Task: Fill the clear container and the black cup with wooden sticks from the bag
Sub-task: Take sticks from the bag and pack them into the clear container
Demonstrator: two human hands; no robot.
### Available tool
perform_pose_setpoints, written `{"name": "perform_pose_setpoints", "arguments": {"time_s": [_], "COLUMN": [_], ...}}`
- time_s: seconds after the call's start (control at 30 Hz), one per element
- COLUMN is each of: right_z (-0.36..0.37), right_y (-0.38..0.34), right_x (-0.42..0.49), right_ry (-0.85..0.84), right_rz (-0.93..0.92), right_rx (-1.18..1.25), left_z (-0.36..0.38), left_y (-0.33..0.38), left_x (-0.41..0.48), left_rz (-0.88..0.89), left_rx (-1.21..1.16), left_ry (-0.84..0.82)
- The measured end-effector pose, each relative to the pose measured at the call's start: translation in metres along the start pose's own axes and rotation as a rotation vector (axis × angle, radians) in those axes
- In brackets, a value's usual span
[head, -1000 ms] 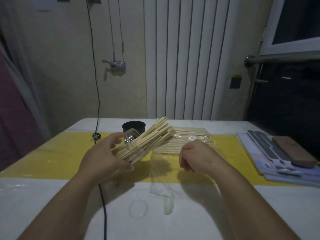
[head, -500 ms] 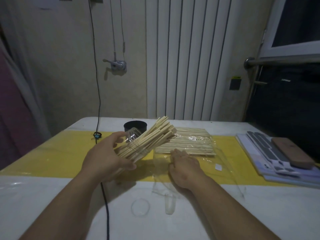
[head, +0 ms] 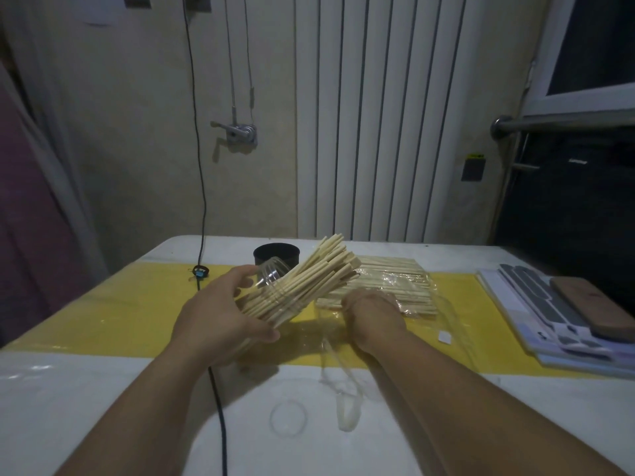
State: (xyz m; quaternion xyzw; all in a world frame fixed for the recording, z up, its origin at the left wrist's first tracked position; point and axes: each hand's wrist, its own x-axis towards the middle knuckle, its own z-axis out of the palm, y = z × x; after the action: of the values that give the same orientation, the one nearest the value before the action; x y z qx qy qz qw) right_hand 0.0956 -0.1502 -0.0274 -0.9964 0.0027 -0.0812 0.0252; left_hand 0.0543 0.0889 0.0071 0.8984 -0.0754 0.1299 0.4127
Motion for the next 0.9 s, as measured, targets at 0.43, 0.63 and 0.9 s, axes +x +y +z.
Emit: {"name": "perform_pose_setpoints", "arguments": {"time_s": [0.43,0.63,0.9], "right_z": [-0.01,-0.01,0.004], "right_y": [0.004,0.001,0.009], "right_x": [0.015,0.021,-0.005], "right_ry": [-0.038,-0.145,0.08], "right_rz": [0.04,0.048,-0.013], "right_rx": [0.098,0.1,0.175], "left_z": [-0.001,-0.001,0.0], "left_y": [0.004,0.005,0.004], "left_x": [-0.002,-0.003,-0.002], "left_rz": [-0.018,-0.014,-0.011], "left_rx": [0.029,0.06,0.047], "left_ry": [-0.007,-0.008,-0.009]}}
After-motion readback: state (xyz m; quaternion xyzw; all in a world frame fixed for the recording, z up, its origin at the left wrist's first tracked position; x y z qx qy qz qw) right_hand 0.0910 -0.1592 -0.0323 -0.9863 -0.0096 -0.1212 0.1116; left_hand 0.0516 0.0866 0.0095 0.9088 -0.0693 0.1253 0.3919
